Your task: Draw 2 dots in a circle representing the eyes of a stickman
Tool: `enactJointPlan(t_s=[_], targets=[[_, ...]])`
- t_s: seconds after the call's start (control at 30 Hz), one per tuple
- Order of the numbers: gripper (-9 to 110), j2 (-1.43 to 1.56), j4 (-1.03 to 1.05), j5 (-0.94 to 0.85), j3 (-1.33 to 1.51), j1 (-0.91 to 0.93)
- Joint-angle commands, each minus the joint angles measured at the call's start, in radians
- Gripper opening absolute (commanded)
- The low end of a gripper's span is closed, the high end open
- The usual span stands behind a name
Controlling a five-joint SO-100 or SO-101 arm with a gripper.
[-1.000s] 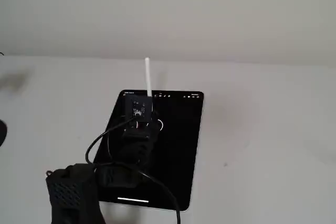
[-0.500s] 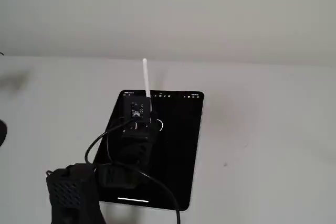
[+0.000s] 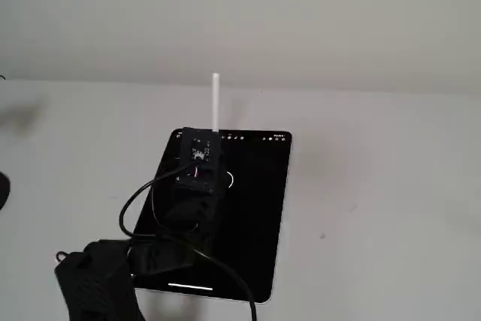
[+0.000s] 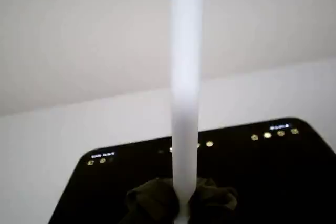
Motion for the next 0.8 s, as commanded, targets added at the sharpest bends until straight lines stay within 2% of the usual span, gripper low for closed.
enactJointPlan(t_s=[0.0,0.43,0.77], targets=[[0,0.083,0.014,-0.026,-0.006,0.018],[0,-0.02,0.038,-0.137,-0.048,0.021],[0,-0.048,0.043,-0.155,-0.061,0.038]])
